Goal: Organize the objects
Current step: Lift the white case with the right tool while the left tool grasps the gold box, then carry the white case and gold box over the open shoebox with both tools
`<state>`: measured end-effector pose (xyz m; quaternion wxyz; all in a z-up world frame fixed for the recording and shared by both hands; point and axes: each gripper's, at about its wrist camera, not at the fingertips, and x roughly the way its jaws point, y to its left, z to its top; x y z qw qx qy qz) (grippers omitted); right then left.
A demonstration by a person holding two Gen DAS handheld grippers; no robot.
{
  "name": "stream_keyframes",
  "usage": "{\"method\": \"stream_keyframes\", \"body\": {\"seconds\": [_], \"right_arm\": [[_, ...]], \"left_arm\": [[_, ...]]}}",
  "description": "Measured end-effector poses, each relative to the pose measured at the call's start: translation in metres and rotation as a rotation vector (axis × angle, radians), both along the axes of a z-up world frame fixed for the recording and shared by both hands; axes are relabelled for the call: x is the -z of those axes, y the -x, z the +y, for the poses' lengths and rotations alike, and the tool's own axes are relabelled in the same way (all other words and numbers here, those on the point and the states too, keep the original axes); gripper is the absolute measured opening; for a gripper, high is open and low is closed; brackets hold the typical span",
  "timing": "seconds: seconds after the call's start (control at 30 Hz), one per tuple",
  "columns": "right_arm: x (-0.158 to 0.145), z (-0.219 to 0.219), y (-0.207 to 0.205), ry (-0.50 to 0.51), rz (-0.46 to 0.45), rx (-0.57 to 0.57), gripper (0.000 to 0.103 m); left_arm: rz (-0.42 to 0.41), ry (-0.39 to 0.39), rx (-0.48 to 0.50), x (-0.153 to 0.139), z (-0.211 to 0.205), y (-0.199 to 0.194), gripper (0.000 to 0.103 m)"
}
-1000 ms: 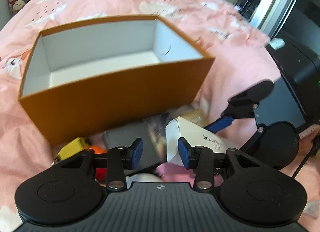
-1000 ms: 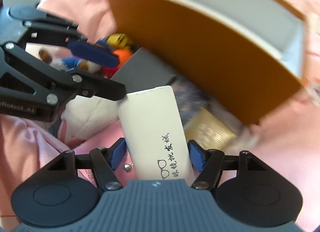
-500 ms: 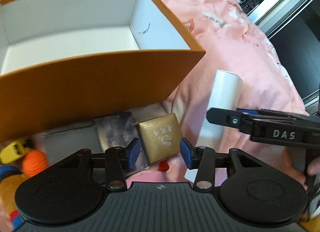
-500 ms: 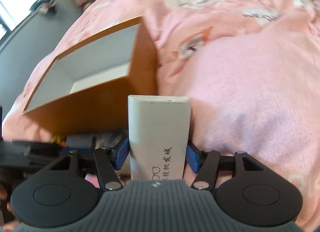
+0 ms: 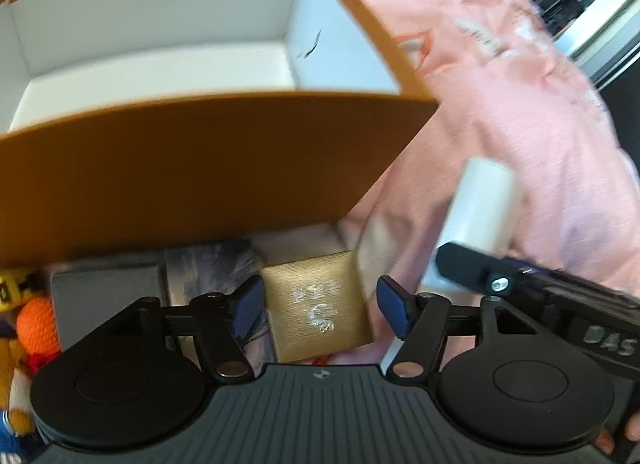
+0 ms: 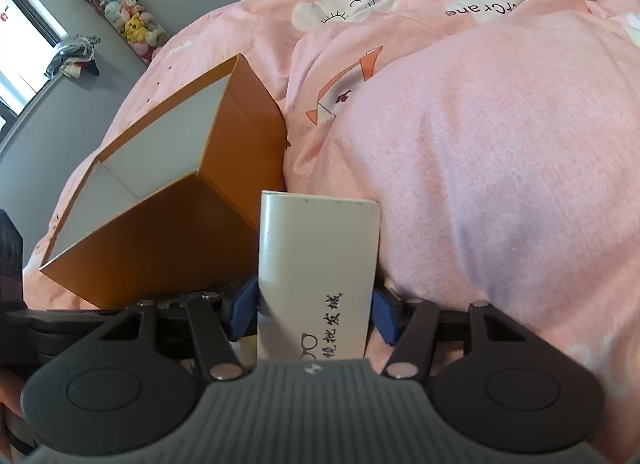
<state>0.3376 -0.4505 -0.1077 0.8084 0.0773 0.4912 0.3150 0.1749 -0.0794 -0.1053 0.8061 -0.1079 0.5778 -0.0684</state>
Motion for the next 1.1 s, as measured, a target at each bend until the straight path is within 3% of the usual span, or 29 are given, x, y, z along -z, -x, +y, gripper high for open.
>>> {"method": "stream_keyframes", "body": {"seconds": [0.1, 0.23, 0.3, 0.53, 0.73, 1.1], "right_arm": [[0.001, -0.004, -0.001, -0.018, 0.006, -0.003, 0.061], [0.001, -0.003, 0.002, -0.016, -0.011, -0.016, 0.061], [0.002, -0.003, 0.001, -0.016, -0.012, -0.011, 0.061], [-0.004, -0.001, 0.009, -0.031, -0.031, -0.029, 0.061], [-0.033, 0.007, 0.020, -0.019, -0.089, -0.058, 0.061], [-0.117, 0.049, 0.033, 0.005, -0.316, -0.116, 0.061]], "left_arm": [[0.061, 0.045, -0.050, 0.010, 0.004, 0.001, 0.075], [0.049, 0.019, -0.062, 0.009, 0.000, -0.001, 0.075], [0.037, -0.013, -0.059, 0.010, -0.004, -0.002, 0.071], [-0.001, 0.045, -0.057, -0.001, 0.015, 0.012, 0.069], [-0.179, 0.081, -0.029, -0.046, 0.046, 0.045, 0.068], [-0.573, 0.150, -0.057, -0.139, 0.096, 0.077, 0.068]]}}
